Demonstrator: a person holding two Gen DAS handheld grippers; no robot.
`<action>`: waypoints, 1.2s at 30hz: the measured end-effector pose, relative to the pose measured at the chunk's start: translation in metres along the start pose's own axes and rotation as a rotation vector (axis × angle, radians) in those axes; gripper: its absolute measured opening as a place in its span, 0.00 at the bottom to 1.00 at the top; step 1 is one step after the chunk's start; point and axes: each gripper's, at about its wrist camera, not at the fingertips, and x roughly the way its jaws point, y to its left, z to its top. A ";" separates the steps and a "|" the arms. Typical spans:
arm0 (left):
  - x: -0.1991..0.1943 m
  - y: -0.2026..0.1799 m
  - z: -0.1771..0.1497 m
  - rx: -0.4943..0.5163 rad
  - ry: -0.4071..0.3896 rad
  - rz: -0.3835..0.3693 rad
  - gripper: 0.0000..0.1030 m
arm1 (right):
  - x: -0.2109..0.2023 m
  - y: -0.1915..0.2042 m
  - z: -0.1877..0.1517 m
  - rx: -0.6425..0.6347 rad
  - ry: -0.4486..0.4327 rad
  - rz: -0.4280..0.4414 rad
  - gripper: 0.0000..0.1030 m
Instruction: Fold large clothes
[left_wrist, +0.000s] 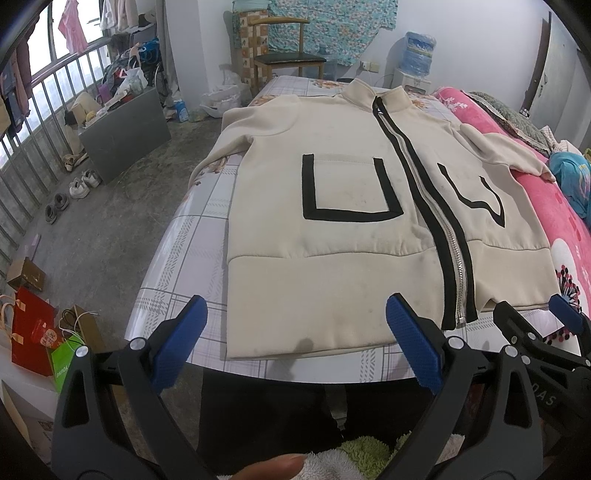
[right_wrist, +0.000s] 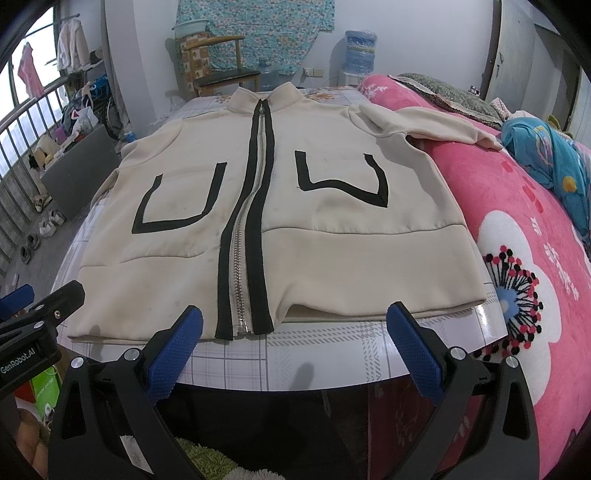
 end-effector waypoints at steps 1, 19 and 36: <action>0.000 0.000 0.000 -0.001 0.000 0.001 0.91 | 0.000 0.000 0.000 0.000 -0.001 0.000 0.94; 0.001 -0.001 -0.001 0.000 -0.001 0.002 0.91 | 0.000 -0.003 0.003 0.008 -0.004 0.001 0.94; 0.019 0.007 0.022 0.016 0.013 -0.004 0.91 | 0.004 -0.003 0.022 0.044 -0.014 -0.023 0.94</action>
